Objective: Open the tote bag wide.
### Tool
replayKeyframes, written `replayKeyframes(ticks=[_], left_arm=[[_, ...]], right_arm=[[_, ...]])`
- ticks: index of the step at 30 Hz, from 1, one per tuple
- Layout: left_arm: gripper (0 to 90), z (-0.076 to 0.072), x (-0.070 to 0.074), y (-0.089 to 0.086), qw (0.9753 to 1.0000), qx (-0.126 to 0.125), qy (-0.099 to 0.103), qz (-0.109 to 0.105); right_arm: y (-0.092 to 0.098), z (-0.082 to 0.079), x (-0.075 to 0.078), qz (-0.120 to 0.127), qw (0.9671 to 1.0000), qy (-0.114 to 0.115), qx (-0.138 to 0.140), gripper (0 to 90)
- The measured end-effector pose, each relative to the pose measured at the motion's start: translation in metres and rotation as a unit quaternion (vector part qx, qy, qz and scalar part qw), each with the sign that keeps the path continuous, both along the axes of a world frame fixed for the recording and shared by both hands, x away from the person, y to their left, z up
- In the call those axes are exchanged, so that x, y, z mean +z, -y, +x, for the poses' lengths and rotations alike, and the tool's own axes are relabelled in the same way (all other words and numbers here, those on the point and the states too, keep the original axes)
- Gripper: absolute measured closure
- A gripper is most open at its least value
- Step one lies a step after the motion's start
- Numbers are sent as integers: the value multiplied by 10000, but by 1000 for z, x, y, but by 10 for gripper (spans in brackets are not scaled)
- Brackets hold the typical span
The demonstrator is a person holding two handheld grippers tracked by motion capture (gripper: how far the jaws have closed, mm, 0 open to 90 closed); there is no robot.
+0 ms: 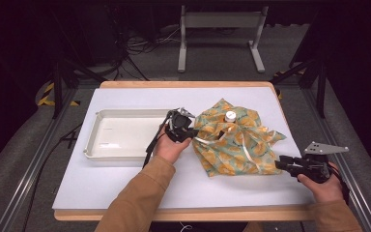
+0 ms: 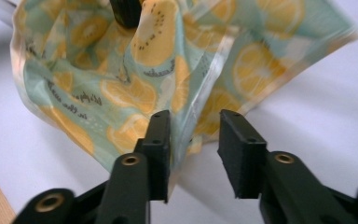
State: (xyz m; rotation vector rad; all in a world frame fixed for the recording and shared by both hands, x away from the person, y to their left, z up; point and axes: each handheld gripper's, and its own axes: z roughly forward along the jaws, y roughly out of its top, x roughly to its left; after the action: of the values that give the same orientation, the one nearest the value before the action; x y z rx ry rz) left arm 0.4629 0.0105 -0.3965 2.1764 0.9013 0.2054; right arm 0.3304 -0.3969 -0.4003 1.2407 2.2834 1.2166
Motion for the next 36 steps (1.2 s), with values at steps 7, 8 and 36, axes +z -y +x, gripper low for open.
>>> replayKeyframes(ticks=[7,8,36], left_arm=[[808,-1,1,0,10000,-2,-4,-31],[799,-1,1,0,10000,1,-2,-40],[398,-58,74,6,9831,-1034,630,-1375]], right_arm=[[4,-4,28,208,9972,717,-55,584],[3,-4,33,221,9965,808,-51,598],[-65,24,47,296,9889,1344,565,871]])
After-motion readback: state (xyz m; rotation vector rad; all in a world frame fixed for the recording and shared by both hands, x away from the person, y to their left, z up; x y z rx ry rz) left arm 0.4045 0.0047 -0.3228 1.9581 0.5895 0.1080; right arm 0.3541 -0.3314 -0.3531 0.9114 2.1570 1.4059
